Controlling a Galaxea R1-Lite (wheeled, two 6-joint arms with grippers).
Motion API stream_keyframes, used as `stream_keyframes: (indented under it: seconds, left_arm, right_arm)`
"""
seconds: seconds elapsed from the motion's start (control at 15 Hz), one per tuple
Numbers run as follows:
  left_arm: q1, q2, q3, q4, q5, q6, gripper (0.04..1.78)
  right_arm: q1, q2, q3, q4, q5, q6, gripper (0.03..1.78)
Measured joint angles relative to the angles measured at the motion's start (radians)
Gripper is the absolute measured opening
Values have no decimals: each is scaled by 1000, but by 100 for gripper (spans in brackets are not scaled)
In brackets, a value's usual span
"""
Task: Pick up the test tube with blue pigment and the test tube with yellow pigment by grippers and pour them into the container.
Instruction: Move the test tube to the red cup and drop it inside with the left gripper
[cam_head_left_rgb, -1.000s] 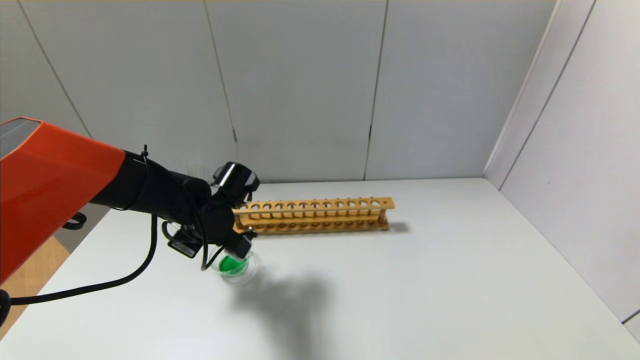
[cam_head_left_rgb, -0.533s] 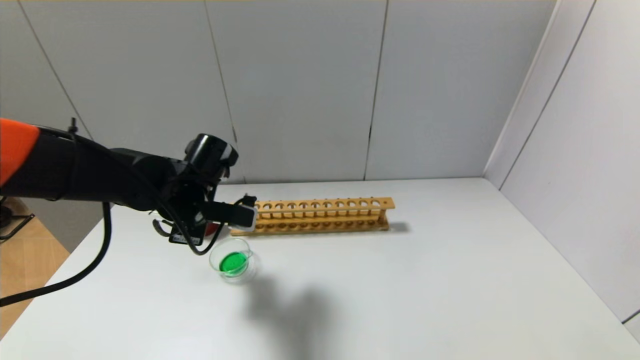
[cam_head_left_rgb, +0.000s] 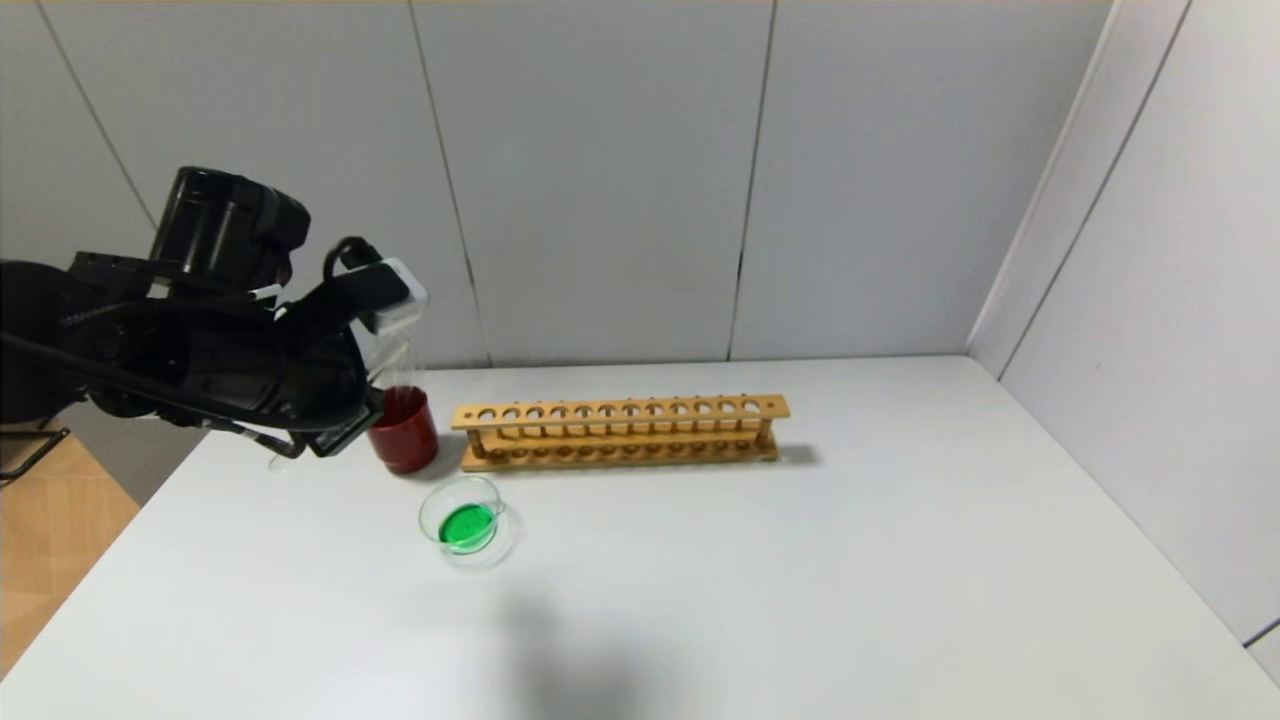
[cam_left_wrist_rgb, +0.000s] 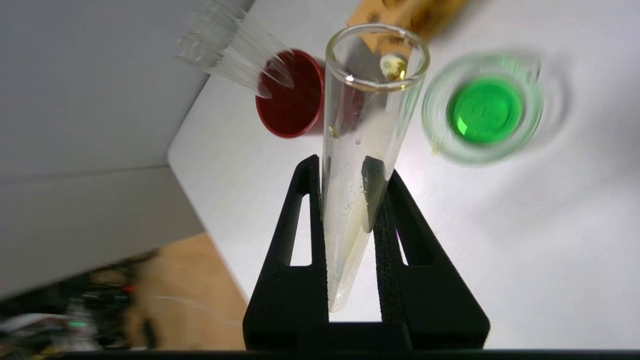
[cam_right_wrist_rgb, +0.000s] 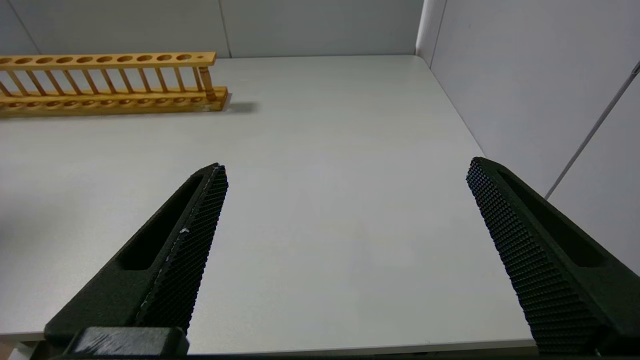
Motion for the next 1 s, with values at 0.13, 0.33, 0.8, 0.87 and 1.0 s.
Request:
stream_keyframes:
  seconds: [0.13, 0.33, 0.8, 0.87, 1.0]
  left_arm:
    - [5, 0, 15, -114, -7, -191, 32]
    - [33, 55, 19, -301, -15, -342, 32]
    - [146, 251, -34, -544, -35, -428, 32]
    - [153, 277, -52, -552, -58, -453, 32]
    - [168, 328, -87, -561, -117, -486, 32]
  right_arm:
    - [0, 0, 0, 0, 0, 0, 175]
    - [0, 0, 0, 0, 0, 0, 175]
    - [0, 0, 0, 0, 0, 0, 175]
    - [0, 0, 0, 0, 0, 0, 175]
    - [0, 0, 0, 0, 0, 0, 175]
